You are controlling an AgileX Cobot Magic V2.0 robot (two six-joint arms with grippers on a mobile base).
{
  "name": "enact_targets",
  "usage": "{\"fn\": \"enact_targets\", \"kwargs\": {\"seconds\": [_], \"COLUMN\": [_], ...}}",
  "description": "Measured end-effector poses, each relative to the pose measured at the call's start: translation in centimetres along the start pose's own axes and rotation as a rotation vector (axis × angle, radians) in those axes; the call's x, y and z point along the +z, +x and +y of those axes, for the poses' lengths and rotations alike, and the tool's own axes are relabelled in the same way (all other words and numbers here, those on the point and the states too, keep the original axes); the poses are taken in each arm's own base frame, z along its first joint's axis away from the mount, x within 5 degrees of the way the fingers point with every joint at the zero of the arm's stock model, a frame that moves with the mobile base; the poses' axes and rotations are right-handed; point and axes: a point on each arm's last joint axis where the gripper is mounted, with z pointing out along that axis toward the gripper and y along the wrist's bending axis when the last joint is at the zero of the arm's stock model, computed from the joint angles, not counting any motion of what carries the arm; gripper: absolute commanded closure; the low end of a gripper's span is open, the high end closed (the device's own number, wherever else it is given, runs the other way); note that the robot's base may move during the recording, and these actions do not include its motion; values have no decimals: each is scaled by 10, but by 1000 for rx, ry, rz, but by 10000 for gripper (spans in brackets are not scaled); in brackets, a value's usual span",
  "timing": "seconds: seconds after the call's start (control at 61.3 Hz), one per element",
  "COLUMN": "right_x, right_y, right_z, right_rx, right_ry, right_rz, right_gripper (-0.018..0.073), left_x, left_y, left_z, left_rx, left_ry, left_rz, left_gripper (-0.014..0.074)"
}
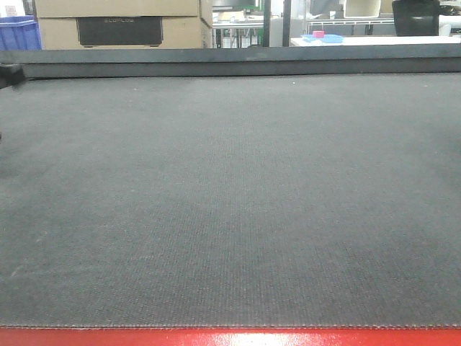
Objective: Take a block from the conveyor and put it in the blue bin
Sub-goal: 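Lift both held blocks up off the conveyor belt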
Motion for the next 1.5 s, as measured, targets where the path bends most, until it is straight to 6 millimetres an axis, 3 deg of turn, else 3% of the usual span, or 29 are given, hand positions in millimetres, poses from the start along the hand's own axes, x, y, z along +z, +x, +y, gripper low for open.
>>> {"fn": "enact_targets", "kwargs": {"seconds": [0.13,0.261,0.391,0.506,0.734,1.158,1.5], "right_x": [-7,-6,4,9,8,-68,-98], "right_y": [6,26,55,84,139,184,207], "right_z": [2,10,20,26,22,17,14], "right_rx": [-7,-30,-66,-97,-112,-115,-115], "right_ry": [1,-5,-22,-41,-54,-95,-114], "right_rz": [-116,-240,-340,-426,-597,-978,-1160], "right_gripper": [721,721,721,721,721,721,721], "left_x": [-36,-64,-73,-69,-71,-122,-148], "left_y": [6,23,53,84,145,210,239], "left_z": [-2,-4,-5,-4,-2,2,5], "left_rx": [-2,-33,-66,-78,-98,-78,-68], "left_ry": [28,75,108,112,114,110,102], "left_rz": [-185,-412,-562,-649,-885,-1104,-1258], "left_gripper": [707,707,707,707,707,707,707]}}
